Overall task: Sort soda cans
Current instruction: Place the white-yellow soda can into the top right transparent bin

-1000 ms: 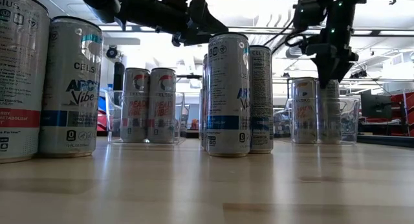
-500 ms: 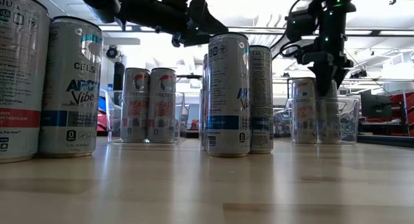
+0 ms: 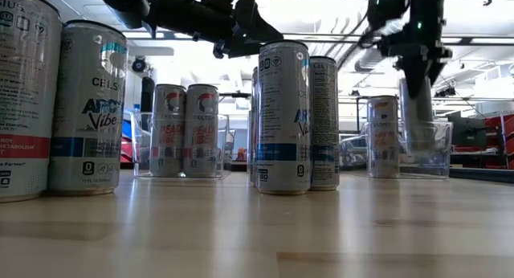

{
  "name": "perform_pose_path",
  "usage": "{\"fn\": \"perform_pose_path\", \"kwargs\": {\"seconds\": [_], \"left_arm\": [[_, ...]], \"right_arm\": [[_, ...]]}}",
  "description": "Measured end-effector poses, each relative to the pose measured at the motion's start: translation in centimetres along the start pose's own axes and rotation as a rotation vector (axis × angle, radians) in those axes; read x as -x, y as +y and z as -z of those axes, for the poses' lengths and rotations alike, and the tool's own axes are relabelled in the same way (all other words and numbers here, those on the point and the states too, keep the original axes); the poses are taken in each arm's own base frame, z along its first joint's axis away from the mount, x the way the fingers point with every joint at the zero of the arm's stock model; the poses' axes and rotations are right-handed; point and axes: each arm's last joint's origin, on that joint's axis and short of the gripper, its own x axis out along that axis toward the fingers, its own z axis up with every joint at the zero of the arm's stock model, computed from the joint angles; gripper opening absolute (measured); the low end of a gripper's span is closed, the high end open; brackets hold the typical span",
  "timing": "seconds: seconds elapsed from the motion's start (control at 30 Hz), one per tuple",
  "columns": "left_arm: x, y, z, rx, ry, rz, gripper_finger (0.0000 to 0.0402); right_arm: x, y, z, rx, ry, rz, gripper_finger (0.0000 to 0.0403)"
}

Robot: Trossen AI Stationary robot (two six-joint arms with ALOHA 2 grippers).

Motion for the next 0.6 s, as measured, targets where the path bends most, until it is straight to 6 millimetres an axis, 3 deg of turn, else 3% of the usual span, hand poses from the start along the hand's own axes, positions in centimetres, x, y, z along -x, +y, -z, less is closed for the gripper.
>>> {"fn": "perform_pose_path", "kwargs": {"seconds": [0.4, 0.6], "left_arm": [[0.0, 0.0, 0.1, -0.018, 0.004, 0.013, 0.0328], [0.1, -0.4, -0.1, -0.058, -0.016, 0.096, 0.0328]], "right_arm": [[9.4, -1.0, 0.6, 0.041, -0.192, 0.037, 0.024], [14.1, -0.5, 2.2, 0.071, -0.356, -0.173, 0.024]]}}
